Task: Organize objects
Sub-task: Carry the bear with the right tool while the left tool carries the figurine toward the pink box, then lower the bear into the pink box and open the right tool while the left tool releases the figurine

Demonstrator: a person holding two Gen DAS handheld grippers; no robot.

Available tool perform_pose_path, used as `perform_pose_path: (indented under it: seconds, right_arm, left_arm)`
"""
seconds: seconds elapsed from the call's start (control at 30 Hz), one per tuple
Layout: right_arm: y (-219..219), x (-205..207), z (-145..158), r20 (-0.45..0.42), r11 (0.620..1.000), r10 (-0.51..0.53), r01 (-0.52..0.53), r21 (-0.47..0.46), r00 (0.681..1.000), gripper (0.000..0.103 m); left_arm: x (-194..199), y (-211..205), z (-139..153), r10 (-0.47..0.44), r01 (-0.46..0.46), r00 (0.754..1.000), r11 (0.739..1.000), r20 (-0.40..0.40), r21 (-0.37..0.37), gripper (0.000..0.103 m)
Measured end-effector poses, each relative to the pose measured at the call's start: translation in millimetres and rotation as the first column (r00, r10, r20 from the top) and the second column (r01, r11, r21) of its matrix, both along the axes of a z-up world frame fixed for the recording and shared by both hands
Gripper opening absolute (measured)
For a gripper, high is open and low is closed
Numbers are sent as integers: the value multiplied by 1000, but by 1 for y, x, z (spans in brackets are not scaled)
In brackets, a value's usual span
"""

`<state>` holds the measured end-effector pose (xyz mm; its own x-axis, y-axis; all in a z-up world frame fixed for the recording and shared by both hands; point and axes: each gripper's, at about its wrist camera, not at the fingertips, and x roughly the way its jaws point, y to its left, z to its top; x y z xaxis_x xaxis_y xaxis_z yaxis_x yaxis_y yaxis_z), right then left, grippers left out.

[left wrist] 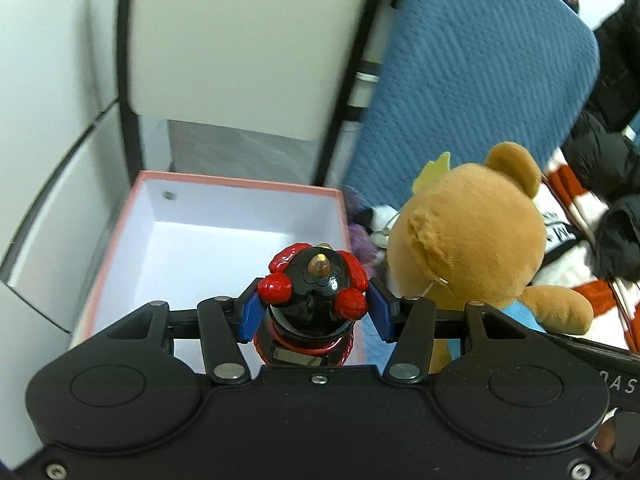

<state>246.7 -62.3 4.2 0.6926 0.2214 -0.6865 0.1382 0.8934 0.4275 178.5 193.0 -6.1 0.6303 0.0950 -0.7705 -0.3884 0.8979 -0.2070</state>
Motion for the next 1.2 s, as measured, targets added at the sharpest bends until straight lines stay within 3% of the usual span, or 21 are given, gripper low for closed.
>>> perform_pose_path:
  seconds: [0.23, 0.53, 1.2]
  right_arm:
    - [52, 26, -5, -5, 998, 55, -55, 6, 998, 55]
    - [97, 61, -33, -73, 995, 98, -99, -5, 992, 55]
    - [140, 106, -132, -296, 987, 132, -153, -50, 946, 56]
  left_arm:
    - [-23, 62, -3, 65, -65, 998, 998, -8, 3, 51]
    - [-34, 117, -34, 100, -102, 993, 994, -63, -31, 51]
    - [-13, 152, -144, 66, -101, 966, 986, -251, -131, 51]
